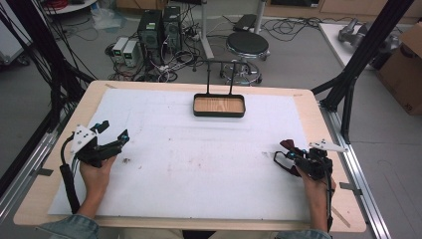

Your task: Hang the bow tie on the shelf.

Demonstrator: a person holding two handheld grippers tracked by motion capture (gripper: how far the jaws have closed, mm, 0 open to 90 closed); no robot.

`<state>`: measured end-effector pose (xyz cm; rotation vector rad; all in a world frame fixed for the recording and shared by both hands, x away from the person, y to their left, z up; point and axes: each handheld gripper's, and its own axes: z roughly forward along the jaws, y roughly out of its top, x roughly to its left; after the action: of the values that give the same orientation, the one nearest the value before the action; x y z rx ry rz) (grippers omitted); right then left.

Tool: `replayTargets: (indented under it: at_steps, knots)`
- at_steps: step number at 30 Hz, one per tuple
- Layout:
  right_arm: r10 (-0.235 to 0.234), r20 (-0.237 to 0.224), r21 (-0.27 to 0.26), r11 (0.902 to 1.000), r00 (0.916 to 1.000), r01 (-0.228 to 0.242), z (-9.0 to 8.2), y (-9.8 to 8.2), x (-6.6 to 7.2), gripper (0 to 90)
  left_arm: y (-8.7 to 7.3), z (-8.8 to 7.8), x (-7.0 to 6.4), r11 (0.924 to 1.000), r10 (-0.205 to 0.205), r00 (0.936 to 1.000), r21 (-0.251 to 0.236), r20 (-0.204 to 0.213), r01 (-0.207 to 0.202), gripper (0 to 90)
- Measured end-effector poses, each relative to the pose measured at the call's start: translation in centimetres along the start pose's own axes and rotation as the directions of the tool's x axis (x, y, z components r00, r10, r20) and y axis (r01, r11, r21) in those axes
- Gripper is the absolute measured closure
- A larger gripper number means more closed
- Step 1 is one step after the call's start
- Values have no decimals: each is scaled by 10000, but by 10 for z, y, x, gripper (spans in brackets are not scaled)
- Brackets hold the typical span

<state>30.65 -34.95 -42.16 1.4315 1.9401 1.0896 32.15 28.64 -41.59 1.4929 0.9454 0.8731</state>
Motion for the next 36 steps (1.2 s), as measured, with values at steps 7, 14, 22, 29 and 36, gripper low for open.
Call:
replayTargets:
  at_steps: [7,14,22,29,36]
  knots:
    - [40,-154,-523,9986,9999,-48,-1,15,8,754,0,-1,0,10000,-24,10000,14,15,24,226]
    - [-255,-211,-538,9983,9995,243,9,36,15,754,0,-1,0,10000,-21,10000,-16,25,21,226]
    - [-715,-392,-827,9942,9967,681,23,63,26,755,0,-1,0,10000,0,10000,-9,24,0,226]
    - [-971,-603,-1177,9890,9934,896,32,91,35,755,0,-1,0,10000,-25,10000,-31,34,25,226]
    - [-1188,-719,-1525,9825,9903,1067,42,120,42,755,0,-1,0,10000,-48,10000,-12,68,48,226]
